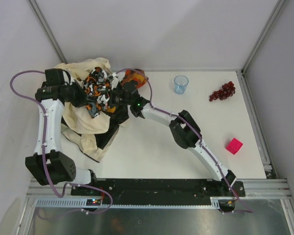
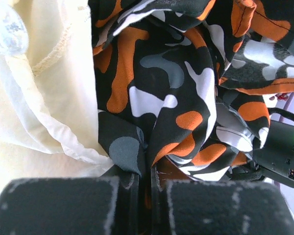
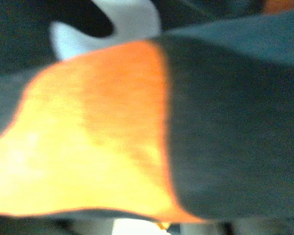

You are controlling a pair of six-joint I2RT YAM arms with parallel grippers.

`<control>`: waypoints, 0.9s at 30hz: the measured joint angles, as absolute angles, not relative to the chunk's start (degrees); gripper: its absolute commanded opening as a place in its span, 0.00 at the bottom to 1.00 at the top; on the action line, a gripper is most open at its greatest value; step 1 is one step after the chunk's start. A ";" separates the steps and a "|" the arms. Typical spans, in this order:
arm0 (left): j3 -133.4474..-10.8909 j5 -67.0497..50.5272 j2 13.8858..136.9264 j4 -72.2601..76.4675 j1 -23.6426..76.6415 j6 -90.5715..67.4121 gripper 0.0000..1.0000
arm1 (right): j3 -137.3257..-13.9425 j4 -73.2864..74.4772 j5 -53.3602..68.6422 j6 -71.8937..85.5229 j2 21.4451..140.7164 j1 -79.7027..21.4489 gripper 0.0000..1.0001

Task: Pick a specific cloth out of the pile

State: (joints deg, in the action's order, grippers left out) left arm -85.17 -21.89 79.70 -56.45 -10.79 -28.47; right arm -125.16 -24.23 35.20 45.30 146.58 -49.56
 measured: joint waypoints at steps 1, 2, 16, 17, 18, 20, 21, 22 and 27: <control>-85.08 -22.04 79.70 -56.40 -10.79 -28.38 0.01 | -125.19 -24.60 35.20 44.84 146.58 -49.69 0.17; -85.06 -22.15 79.70 -56.31 -10.79 -28.34 0.01 | -125.19 -25.36 35.18 44.95 146.56 -49.84 0.09; -85.06 -7.53 78.08 -58.59 -11.00 -31.40 0.48 | -85.73 -28.12 22.59 36.80 117.78 -43.62 0.00; -85.08 -6.52 78.30 -58.59 -11.16 -31.77 0.51 | -84.12 -26.74 20.78 34.72 114.54 -43.13 0.00; -85.08 -5.52 78.63 -58.59 -11.44 -32.14 0.52 | -83.20 -25.36 19.00 32.80 111.79 -42.65 0.00; -85.08 -4.19 79.81 -58.61 -11.75 -32.62 0.54 | -82.24 -22.11 15.18 28.95 106.41 -41.91 0.00; -85.08 -3.79 80.42 -58.61 -11.77 -32.86 0.54 | -82.19 -20.38 13.21 26.83 103.88 -41.74 0.00; -85.08 -3.27 81.21 -58.63 -11.77 -33.04 0.55 | -82.17 -18.72 11.25 24.95 101.43 -41.74 0.00; -85.08 -1.28 83.79 -58.70 -11.77 -33.19 0.82 | -82.08 -10.55 3.01 16.71 91.02 -42.02 0.00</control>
